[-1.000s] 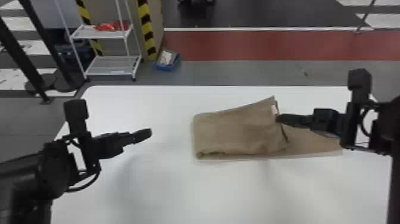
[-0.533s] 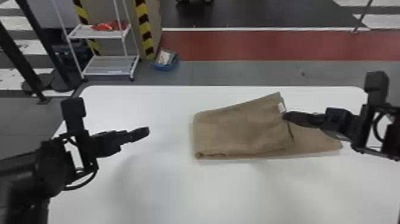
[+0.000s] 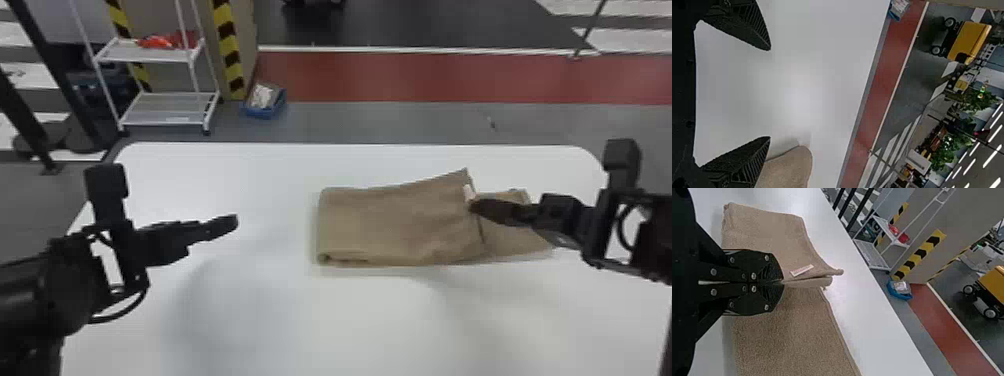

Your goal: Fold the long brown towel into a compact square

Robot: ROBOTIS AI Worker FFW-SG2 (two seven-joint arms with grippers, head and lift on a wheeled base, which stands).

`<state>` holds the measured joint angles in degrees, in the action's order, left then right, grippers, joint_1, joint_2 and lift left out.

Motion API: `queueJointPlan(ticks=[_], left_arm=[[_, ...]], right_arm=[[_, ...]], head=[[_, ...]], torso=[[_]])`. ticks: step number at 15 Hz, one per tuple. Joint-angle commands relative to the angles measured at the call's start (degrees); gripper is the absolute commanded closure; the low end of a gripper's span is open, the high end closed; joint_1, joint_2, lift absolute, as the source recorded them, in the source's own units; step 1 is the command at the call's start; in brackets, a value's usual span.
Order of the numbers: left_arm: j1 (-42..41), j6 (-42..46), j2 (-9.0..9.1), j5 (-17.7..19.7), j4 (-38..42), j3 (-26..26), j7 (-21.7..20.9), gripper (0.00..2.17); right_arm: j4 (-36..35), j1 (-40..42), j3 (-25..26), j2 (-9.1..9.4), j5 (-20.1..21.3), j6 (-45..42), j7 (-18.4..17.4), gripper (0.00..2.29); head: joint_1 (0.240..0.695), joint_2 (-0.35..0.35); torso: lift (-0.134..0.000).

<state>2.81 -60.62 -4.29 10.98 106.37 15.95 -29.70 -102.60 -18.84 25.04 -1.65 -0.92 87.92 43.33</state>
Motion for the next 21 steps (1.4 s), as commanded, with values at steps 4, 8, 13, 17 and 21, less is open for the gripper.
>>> queueJointPlan(ticks=[4,8,13,17,21], left_arm=[[-0.3,0.0,0.07,0.0,0.1,-0.2,0.0,0.08],[-0.2,-0.2,0.07,-0.1,0.1,-1.2,0.0,0.08],[-0.8,-0.2,0.07,-0.3,0.2,-1.3,0.0,0.08],[-1.3,-0.3,0.07,-0.4,0.5,-1.9,0.1,0.08],[-1.8,-0.9,0.07,-0.7,0.9,-1.9,0.1,0.08]], right_arm=[[1.9,1.8,3.0,-2.30,-1.2,0.3,-0.1,1.18],[3.5,0.7,3.0,-3.01,-1.3,0.1,-0.5,1.18],[4.3,-1.1,5.5,-6.70,-1.8,0.5,-0.4,1.18],[9.0,-1.9,5.5,-7.31,-2.1,-2.9,-0.2,1.18],[10.6,-5.4,6.7,-9.42,-3.8,-2.9,1.7,1.18]], head=[[0.695,-0.020],[0.695,-0.052],[0.695,-0.085],[0.695,-0.112],[0.695,-0.117]], torso=[[-0.120],[-0.120],[-0.120],[-0.120],[-0.120]])
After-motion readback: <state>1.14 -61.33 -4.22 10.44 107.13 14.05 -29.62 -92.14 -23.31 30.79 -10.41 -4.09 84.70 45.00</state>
